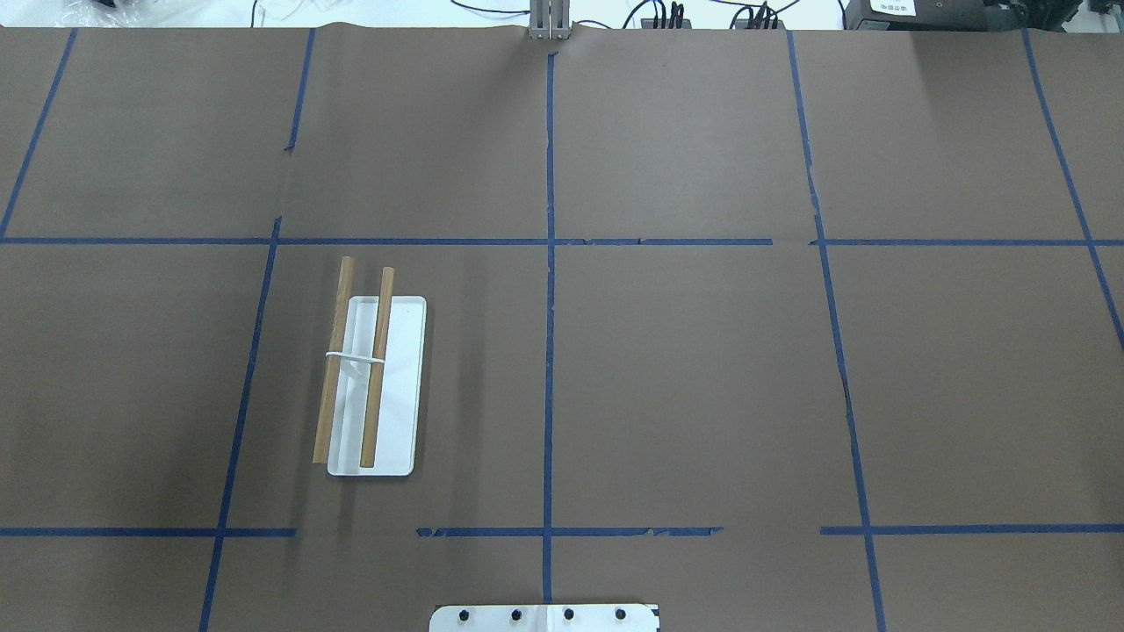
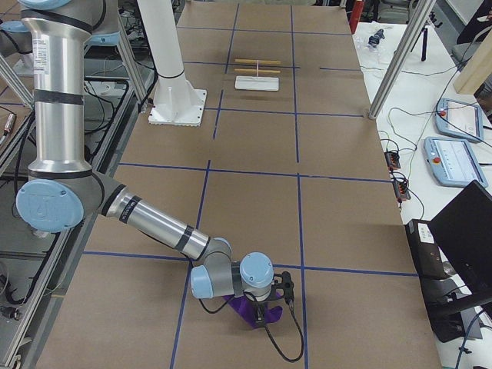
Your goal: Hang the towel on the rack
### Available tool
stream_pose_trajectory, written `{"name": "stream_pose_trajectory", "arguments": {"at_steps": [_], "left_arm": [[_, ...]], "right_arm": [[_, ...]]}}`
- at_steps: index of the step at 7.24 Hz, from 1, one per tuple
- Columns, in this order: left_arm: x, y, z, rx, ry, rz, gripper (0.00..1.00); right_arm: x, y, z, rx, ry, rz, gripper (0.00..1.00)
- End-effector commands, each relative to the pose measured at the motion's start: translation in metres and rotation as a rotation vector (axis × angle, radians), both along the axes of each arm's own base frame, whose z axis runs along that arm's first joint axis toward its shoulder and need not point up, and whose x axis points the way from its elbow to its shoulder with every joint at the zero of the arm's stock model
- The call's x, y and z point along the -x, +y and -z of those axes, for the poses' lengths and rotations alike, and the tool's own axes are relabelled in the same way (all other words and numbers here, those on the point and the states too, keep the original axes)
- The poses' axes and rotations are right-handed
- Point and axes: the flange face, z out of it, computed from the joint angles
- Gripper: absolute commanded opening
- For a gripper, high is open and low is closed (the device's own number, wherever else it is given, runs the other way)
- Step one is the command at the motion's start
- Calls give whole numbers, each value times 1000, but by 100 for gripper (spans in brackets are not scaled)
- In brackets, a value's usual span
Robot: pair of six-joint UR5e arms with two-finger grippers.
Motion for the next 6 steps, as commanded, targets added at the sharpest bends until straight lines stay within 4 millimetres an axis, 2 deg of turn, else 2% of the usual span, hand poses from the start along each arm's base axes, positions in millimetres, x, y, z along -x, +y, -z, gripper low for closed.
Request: {"name": "stream_pose_trajectory", "arguments": {"at_steps": [1,2,3,4,5,6], "left_arm": [[1,-2,3,-7,0,2,100],[2,-2,9,-17,0,4,100],[2,-4,11,-20,0,4,100],[2,-4,13,-21,0,6,100],[2,-3,15,-24,0,6,100],[2,-3,16,-27,0,7,100]], "right_arm": [[7,5,-5,13,-2,15,100],[7,10,-8,19,-1,17,100],[6,14,-10,25,-4,15,75],[6,13,-9,15,-5,23,11],[6,12,-8,3,-5,33,0],[6,14,-6,-2,-10,34,0]]}}
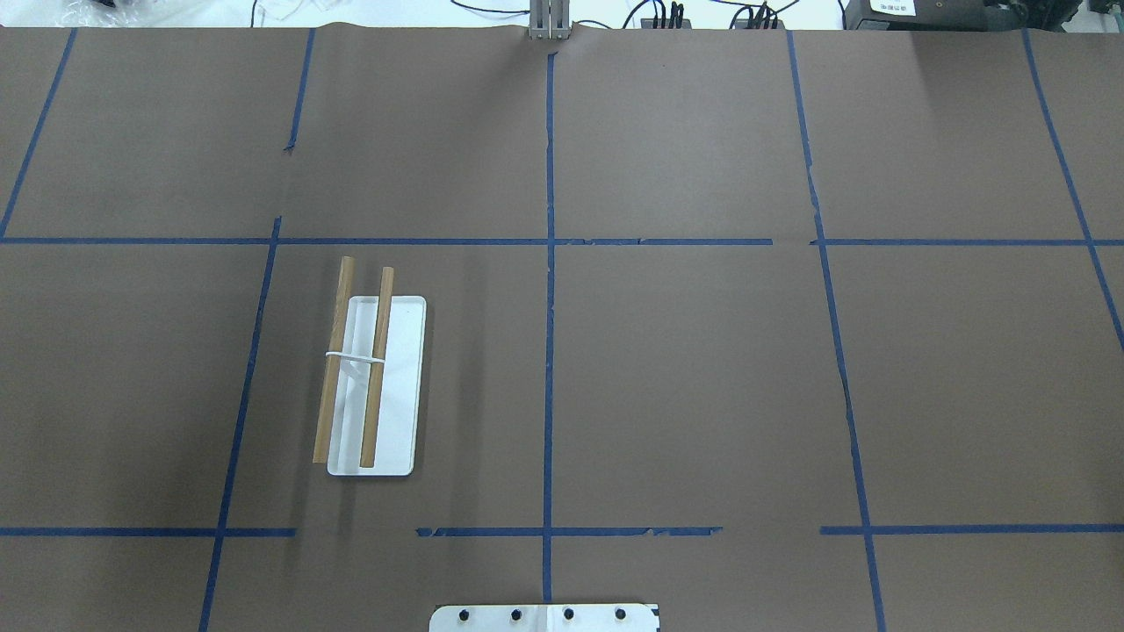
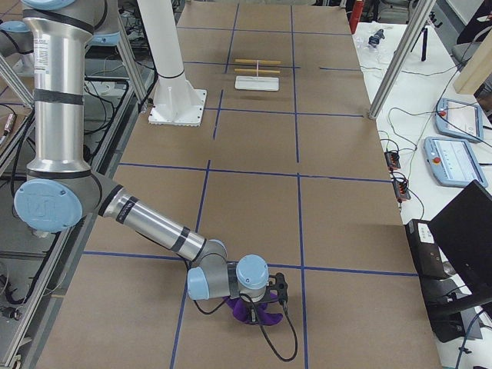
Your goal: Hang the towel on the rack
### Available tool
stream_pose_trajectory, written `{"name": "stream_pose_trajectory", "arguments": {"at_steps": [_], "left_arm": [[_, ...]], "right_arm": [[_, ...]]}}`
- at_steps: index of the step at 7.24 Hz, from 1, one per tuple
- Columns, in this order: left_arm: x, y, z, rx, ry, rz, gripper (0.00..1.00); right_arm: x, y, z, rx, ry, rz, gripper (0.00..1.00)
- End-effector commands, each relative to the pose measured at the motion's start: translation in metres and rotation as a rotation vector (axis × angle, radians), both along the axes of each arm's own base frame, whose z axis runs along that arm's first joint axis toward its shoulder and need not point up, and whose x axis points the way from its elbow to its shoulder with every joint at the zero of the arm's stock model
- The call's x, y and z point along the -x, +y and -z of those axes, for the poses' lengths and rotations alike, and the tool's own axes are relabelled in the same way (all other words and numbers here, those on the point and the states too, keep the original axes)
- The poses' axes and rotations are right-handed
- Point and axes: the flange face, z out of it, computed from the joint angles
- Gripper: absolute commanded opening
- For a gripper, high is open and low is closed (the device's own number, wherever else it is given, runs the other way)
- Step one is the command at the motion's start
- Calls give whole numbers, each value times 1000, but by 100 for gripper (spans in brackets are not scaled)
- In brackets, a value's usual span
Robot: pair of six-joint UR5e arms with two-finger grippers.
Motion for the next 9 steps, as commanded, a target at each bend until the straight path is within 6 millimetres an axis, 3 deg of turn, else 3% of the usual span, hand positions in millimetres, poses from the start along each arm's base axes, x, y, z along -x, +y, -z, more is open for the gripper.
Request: {"name": "stream_pose_trajectory", "arguments": {"at_steps": [1,2,3,5,6,7,8,9], "left_arm": [[0,0,2,-2,0,1,100],[0,0,4,-4,0,2,100],[0,0,6,-8,0,2,100],[4,-1,19,-37,-2,10,100],[5,-3,40,-79,-3,16,100],[4,-14,66,-134,-2,16,100],[3,-35,96,-185,0,27,100],[1,-56,130,-260,8,55,100]], "right_arm": [[1,0,12,-27,-33,9,0],[-2,-3,32,-59,-105,6,0],[-34,-12,67,-136,-145,-53,0],[-64,-39,167,-304,-168,-106,0],[-66,-61,227,-338,-158,-122,0],[-53,-104,295,-329,-190,-165,0],[-9,-133,359,-313,-237,-199,0],[66,-154,428,-342,-248,-205,0]]}}
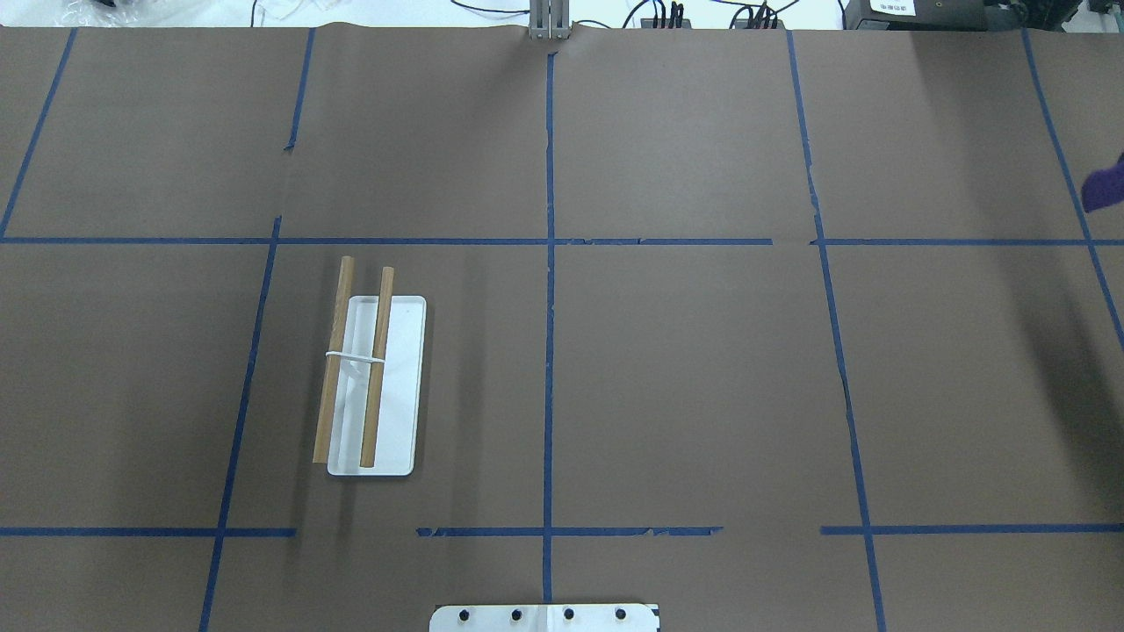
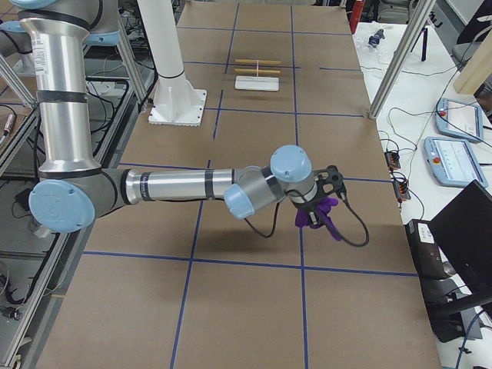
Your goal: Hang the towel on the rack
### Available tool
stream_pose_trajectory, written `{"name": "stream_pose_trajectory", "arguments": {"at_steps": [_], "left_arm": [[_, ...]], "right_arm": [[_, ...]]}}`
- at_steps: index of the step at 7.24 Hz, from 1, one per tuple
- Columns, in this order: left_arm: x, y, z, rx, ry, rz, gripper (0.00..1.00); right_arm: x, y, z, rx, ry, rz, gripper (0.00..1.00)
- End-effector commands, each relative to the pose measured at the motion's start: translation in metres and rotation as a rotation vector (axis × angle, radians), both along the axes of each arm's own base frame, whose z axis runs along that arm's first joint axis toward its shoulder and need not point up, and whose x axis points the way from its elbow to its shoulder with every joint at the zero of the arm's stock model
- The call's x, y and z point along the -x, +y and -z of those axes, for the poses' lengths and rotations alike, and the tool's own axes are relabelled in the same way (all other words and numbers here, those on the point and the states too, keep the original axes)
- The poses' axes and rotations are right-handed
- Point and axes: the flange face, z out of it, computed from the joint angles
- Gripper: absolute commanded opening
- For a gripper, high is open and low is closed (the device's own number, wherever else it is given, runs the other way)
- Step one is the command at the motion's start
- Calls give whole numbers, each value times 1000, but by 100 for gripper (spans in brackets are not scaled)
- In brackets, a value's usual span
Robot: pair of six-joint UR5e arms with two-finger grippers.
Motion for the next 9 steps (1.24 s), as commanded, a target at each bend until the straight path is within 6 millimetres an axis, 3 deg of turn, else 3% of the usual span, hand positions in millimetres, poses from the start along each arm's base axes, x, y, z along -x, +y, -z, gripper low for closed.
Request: {"name": "stream_pose_trajectory", "arguments": {"at_steps": [1,2,3,5,6,7,9], "left_arm": [[-28,-40,70,-98,44,56,100],[-66,-49,90,-79,85,64,100],[-109,-52,102,-80,155,89,100],[-181,-54,141,3,351,180,100],[-224,-52,176,112,438,213,100],[-261,-48,209,251,514,255,100],[-336,-27,262,508,609,287,100]], "right_arm": [[173,-31,168,-107,-38,-15,0],[252,-14,220,-108,-86,-46,0],[311,21,268,-142,-145,-60,0],[393,101,330,-168,-264,-97,0],[419,133,375,-161,-368,-160,0],[431,148,397,-176,-413,-221,0],[421,153,426,-224,-464,-296,0]]}}
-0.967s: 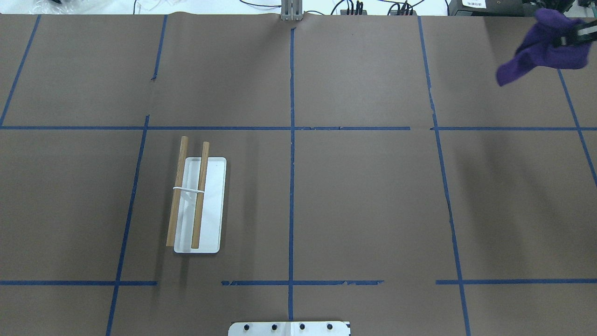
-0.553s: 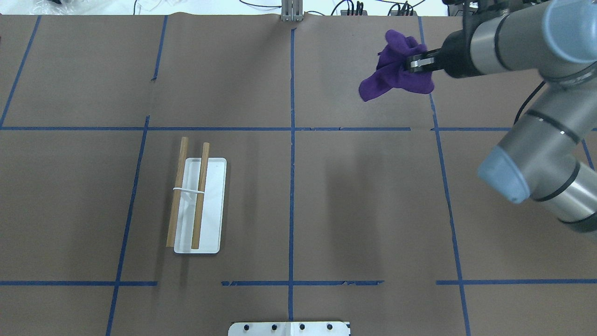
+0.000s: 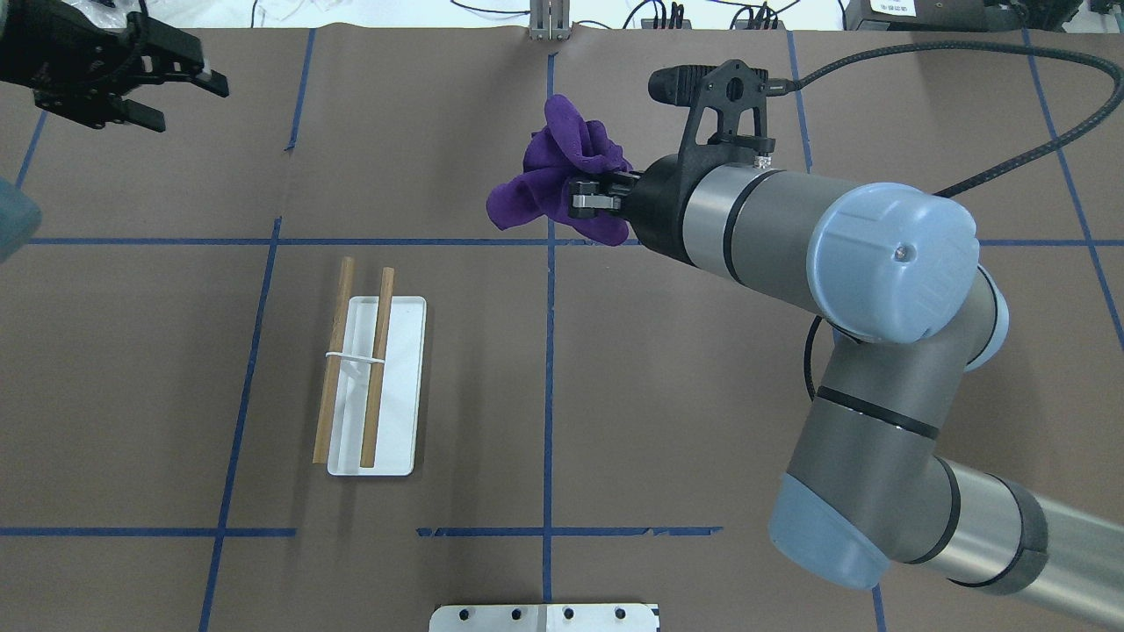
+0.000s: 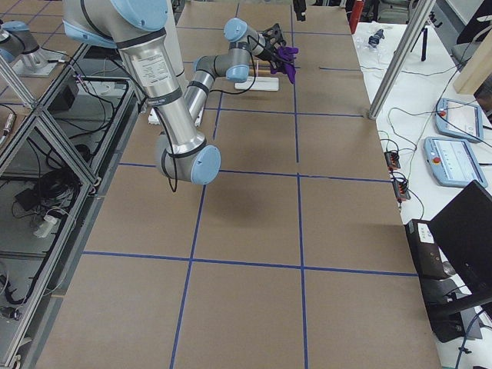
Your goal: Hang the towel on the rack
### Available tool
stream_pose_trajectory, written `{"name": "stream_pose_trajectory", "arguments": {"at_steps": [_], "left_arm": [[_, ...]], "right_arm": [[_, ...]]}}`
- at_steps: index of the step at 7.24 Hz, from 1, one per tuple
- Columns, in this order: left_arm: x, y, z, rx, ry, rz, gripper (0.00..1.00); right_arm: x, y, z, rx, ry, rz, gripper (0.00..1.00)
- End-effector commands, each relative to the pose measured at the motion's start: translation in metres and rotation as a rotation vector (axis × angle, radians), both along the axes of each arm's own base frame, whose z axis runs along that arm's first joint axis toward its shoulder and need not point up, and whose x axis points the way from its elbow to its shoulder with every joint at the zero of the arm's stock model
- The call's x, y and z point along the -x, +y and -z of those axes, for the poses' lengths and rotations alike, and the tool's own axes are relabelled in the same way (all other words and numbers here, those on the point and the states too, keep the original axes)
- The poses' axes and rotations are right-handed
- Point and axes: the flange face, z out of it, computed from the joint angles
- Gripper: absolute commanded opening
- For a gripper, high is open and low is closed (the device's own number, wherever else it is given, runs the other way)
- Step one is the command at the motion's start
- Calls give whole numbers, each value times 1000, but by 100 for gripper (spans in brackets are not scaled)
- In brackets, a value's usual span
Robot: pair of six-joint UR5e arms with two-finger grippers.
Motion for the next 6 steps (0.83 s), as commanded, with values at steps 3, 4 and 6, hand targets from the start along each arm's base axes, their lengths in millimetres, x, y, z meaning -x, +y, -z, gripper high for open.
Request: {"name": "stream_pose_trajectory", "arguments": {"at_steps": [3,4,6], "left_arm": [[-115,56,93,401,290,-48,100],[-119,55,108,440,313,-45,100],[-121,54,120,484,336,-36,99]], "right_arm": [[23,41,25,-40,-45,-165,0],[23,42,24,-40,-43,-172,0],[28,49,25,-42,-45,-185,0]]}}
